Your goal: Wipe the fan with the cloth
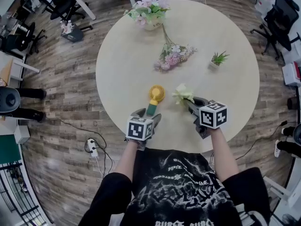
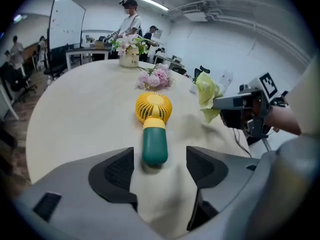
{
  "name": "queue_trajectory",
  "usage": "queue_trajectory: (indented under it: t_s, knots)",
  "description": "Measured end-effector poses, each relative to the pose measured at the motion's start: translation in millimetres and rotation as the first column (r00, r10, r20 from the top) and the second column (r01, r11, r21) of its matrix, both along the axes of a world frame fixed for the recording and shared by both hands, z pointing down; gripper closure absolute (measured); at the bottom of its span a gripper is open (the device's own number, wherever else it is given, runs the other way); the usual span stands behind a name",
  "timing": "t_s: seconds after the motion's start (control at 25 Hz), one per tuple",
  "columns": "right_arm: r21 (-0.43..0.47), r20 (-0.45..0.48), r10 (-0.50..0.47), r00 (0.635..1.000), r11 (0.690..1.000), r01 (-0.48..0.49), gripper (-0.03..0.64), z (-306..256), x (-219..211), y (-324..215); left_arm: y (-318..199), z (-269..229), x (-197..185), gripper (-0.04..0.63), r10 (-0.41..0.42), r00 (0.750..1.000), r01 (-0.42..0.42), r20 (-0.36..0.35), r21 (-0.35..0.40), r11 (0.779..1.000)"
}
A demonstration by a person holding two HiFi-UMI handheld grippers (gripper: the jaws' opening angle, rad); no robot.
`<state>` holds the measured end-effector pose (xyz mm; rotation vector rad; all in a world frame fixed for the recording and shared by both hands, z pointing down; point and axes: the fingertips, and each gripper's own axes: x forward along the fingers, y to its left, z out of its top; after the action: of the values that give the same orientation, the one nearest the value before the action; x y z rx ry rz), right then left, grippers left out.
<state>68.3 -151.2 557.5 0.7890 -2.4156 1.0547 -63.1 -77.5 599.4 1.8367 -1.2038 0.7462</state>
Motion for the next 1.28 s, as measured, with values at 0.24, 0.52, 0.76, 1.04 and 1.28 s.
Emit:
queue_trajectory:
  t_s: [0.24, 0.52, 0.76, 1.04, 1.28]
  knots:
    - [0.103, -0.268, -0.101, 0.958, 0.986, 0.133, 0.575, -1, -18, -32, -1, 9, -9, 0.354, -0.033, 0.986, 0.017, 0.165, 0.096, 0.995]
    - [0.065, -0.427, -0.291, 0.856, 0.935, 0.35, 0.574, 2, -66, -53, -9, 10, -14, 0.416, 0.025, 0.976, -0.054, 0.217, 0.131, 0.99]
    - [-0.011, -0.492, -0.355, 0.795, 0.916, 0.402, 0.577, 22, -81, -55, -14, 11, -9, 0.417, 0.256, 0.937, -0.28, 0.237, 0.074, 0.957]
    - [0.023, -0.529, -0.375, 0.762, 0.891, 0.454, 0.577, 23, -94, -68, -23, 12, -17, 0.417, 0.315, 0.923, -0.333, 0.223, 0.051, 0.941]
    - [-0.033, -0.435, -0.459, 0.775, 0.868, 0.496, 0.575, 17, -124, -70, -25, 12, -20, 0.417, 0.401, 0.878, -0.427, 0.261, 0.05, 0.903]
